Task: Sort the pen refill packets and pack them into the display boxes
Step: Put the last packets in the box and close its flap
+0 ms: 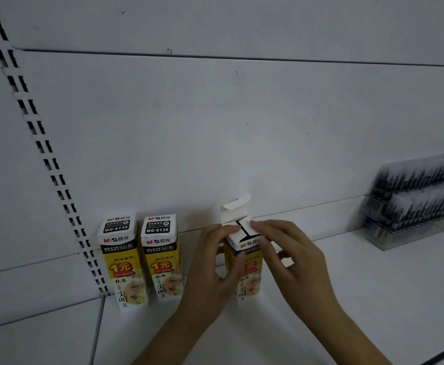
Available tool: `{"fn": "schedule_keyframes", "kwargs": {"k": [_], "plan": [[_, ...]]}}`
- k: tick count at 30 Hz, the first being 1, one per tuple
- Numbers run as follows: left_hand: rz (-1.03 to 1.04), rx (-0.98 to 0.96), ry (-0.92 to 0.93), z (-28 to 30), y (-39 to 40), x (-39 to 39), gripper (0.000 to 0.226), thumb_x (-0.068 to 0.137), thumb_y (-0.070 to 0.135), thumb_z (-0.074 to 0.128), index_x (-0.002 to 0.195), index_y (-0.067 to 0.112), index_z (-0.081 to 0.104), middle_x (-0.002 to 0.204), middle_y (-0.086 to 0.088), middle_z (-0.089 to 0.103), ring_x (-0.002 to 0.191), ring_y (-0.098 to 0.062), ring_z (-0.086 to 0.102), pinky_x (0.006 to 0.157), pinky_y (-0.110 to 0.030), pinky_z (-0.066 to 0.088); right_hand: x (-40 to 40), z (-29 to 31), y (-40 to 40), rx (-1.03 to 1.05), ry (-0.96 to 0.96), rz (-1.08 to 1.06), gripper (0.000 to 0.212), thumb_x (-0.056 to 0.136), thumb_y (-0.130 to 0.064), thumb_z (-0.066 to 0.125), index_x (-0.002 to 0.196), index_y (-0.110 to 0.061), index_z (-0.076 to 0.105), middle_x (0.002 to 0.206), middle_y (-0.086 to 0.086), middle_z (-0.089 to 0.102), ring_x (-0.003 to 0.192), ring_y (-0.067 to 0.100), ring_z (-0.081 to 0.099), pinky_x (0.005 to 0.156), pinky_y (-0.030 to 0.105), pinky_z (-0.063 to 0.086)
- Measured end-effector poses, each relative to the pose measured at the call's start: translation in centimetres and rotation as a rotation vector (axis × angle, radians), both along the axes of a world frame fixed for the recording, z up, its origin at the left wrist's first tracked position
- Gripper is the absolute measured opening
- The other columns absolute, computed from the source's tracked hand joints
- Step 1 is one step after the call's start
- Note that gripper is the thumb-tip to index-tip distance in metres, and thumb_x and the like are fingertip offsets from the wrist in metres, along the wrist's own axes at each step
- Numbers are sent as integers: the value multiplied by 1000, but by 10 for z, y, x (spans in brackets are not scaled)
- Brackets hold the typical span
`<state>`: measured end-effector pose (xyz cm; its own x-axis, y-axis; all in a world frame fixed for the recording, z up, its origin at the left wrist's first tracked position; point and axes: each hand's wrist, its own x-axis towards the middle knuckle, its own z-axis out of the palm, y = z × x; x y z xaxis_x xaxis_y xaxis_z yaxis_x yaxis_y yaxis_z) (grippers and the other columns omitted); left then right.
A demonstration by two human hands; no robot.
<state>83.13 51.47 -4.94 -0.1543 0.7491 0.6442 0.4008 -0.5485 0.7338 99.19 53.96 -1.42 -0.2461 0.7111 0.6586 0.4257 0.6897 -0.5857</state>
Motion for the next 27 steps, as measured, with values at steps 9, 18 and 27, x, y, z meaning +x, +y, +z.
{"fn": "schedule_keyframes", "kwargs": {"k": [9, 18, 27], "plan": [[-19, -46, 67, 11, -1, -1, 33, 97, 36, 47, 128, 26, 57, 128, 4, 51, 122, -7, 51, 90, -10, 45, 3, 9, 3, -90, 67, 81, 20, 91, -44, 55, 111, -45, 52, 107, -31, 59, 99, -5, 60, 70, 5, 48], [-80, -58, 117, 10, -2, 6, 33, 101, 33, 45, 133, 29, 52, 129, 6, 53, 121, -14, 54, 93, -17, 47, -7, 50, 25, -151, -14, 278, 35, 96, -41, 43, 129, -42, 54, 124, -28, 57, 115, -7, 54, 88, 6, 45], [-109, -153, -33, 2, -4, 7, 36, 93, 53, 50, 128, 46, 40, 126, 23, 55, 121, -8, 58, 93, -44, 55, 5, 29, 19, -18, -25, 233, 29, 95, -29, 53, 121, -33, 66, 117, -25, 64, 113, 0, 59, 83, 15, 53]]}}
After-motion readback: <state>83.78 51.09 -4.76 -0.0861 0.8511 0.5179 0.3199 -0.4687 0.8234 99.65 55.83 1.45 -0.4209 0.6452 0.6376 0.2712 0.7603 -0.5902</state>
